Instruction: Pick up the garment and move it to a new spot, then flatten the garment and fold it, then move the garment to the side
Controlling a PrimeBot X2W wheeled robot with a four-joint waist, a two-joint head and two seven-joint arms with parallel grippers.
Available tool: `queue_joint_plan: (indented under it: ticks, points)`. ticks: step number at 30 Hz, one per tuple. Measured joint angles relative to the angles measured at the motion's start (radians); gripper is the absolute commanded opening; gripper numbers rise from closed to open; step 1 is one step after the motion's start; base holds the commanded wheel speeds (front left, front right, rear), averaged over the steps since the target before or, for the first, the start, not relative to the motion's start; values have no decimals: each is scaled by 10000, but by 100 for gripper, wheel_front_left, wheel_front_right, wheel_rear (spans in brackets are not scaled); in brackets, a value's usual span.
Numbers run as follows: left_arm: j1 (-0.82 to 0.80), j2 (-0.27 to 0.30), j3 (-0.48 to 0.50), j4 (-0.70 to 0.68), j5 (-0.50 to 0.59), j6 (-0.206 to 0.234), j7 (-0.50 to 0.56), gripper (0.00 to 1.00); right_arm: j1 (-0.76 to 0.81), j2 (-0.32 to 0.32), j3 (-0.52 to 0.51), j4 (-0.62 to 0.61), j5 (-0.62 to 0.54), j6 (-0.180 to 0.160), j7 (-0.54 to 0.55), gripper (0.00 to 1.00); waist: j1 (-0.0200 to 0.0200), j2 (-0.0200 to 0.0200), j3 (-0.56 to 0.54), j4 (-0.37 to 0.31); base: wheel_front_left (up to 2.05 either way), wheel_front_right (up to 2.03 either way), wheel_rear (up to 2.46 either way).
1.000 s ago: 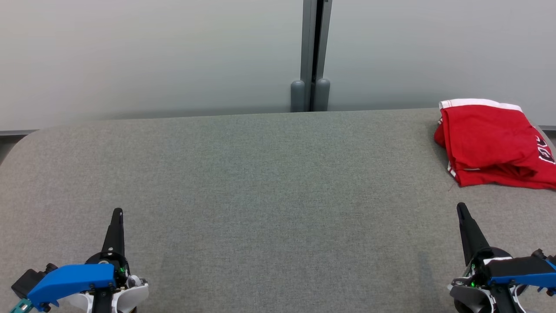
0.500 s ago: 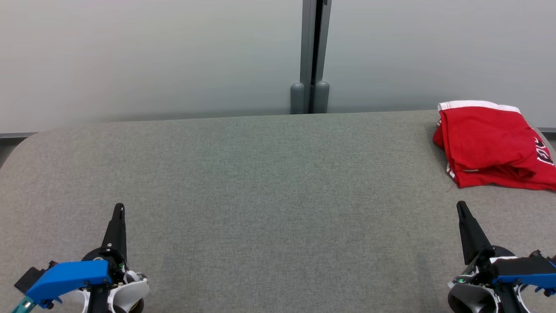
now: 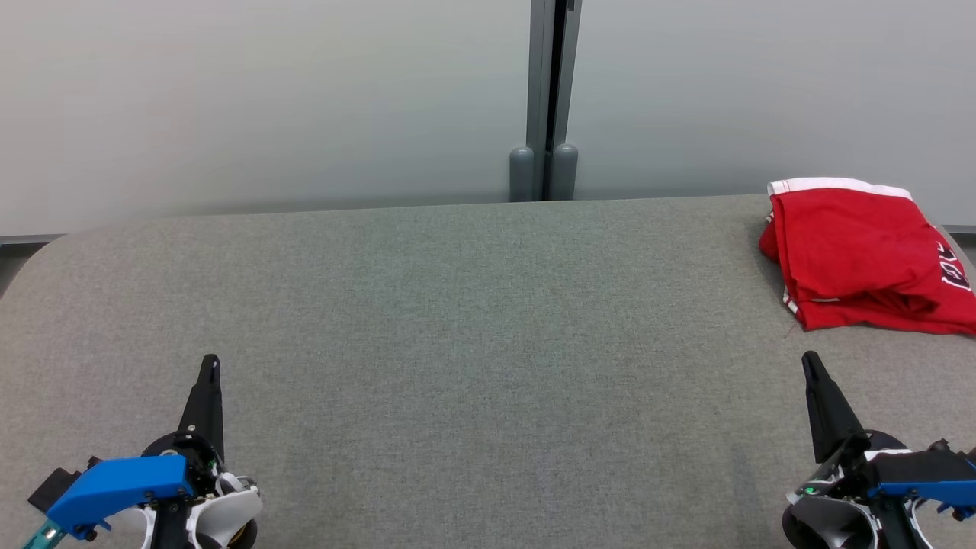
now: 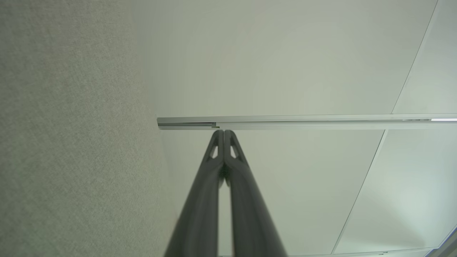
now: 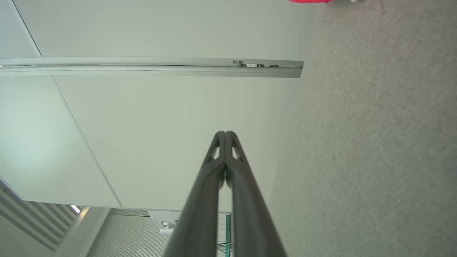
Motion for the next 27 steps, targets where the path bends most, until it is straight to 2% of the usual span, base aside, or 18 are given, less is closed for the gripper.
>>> queue_joint_plan:
  ticks: [27]
  points:
    - [0,0,0,-2,0,0,4,0,-1,0,-2,0,0,0,0,0,0,0,0,0,0,0,0]
